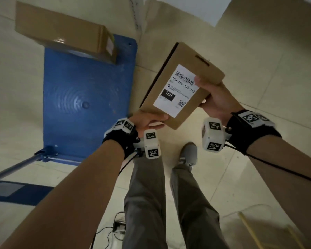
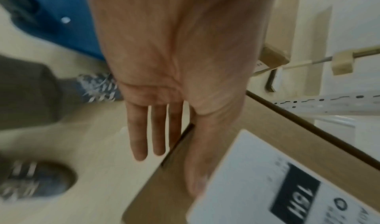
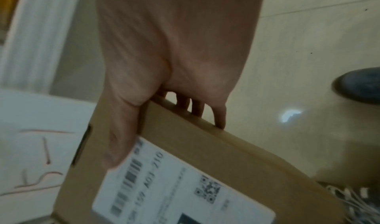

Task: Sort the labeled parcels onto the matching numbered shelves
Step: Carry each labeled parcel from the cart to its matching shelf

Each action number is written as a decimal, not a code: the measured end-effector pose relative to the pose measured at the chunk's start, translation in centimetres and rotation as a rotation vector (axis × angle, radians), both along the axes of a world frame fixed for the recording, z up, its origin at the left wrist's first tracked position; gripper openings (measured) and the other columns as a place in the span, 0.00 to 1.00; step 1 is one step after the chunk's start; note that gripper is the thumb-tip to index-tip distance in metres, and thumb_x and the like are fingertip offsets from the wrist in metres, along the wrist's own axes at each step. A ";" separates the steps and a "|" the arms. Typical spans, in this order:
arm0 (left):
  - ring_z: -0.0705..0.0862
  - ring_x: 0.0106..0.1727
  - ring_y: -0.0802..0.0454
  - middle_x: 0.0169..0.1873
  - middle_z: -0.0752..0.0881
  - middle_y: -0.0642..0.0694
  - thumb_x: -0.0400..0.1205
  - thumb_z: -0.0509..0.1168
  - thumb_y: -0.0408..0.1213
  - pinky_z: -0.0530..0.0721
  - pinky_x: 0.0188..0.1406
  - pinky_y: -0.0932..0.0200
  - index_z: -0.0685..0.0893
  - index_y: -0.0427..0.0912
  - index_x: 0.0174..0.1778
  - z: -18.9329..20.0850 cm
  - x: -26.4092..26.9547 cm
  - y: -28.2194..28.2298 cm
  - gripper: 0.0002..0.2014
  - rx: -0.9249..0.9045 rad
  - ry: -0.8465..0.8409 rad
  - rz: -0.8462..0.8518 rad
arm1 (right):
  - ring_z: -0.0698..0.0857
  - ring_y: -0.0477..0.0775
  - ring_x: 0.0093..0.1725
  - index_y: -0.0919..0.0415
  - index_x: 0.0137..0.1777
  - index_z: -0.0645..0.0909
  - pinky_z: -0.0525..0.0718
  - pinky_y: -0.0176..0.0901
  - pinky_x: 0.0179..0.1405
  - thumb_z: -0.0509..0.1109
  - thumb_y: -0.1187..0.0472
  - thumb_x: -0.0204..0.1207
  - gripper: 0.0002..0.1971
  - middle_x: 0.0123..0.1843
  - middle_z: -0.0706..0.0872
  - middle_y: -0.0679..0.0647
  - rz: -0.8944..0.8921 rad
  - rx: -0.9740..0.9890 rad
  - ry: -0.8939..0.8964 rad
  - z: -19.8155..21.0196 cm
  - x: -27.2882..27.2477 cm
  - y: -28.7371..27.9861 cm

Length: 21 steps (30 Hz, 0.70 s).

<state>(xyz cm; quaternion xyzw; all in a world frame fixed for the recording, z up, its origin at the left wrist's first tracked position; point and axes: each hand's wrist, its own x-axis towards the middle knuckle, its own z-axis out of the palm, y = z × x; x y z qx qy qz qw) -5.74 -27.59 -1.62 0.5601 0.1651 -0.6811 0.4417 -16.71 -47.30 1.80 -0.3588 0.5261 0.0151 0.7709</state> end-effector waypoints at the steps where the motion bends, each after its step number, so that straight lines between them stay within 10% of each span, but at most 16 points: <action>1: 0.88 0.63 0.43 0.62 0.89 0.41 0.80 0.72 0.29 0.90 0.55 0.51 0.83 0.38 0.67 0.1 -1.0 -0.5 0.18 0.013 0.000 0.056 | 0.85 0.58 0.71 0.53 0.82 0.68 0.86 0.65 0.65 0.81 0.62 0.73 0.38 0.73 0.85 0.55 0.014 -0.015 -0.026 0.7 -1.0 -0.6; 6: 0.90 0.58 0.40 0.64 0.87 0.39 0.85 0.64 0.52 0.89 0.53 0.45 0.81 0.42 0.69 1.5 -4.6 -1.9 0.22 0.135 0.021 0.462 | 0.85 0.62 0.71 0.58 0.80 0.63 0.88 0.54 0.58 0.76 0.80 0.71 0.41 0.75 0.80 0.63 0.089 -0.119 -0.164 3.8 -5.1 -1.5; 11: 0.89 0.58 0.32 0.61 0.87 0.30 0.75 0.64 0.72 0.88 0.59 0.40 0.82 0.37 0.68 4.5 -5.1 -4.2 0.41 0.138 0.147 0.408 | 0.79 0.62 0.74 0.61 0.77 0.64 0.86 0.59 0.66 0.79 0.80 0.67 0.41 0.74 0.79 0.62 0.182 -0.228 -0.222 5.4 -8.9 -0.9; 17: 0.85 0.64 0.38 0.63 0.85 0.34 0.80 0.65 0.62 0.91 0.51 0.42 0.80 0.40 0.68 8.7 -5.5 -6.5 0.30 0.045 0.277 0.264 | 0.78 0.43 0.68 0.54 0.72 0.70 0.84 0.36 0.60 0.83 0.78 0.64 0.40 0.65 0.80 0.43 0.345 -0.394 -0.194 6.7 -11.9 0.3; 21: 0.86 0.53 0.45 0.56 0.85 0.40 0.89 0.57 0.47 0.85 0.65 0.42 0.81 0.44 0.53 8.9 -6.6 -6.7 0.12 0.063 -0.047 0.078 | 0.78 0.35 0.65 0.56 0.78 0.66 0.81 0.29 0.57 0.78 0.82 0.67 0.43 0.68 0.76 0.46 0.390 -0.482 -0.207 7.4 -13.4 0.1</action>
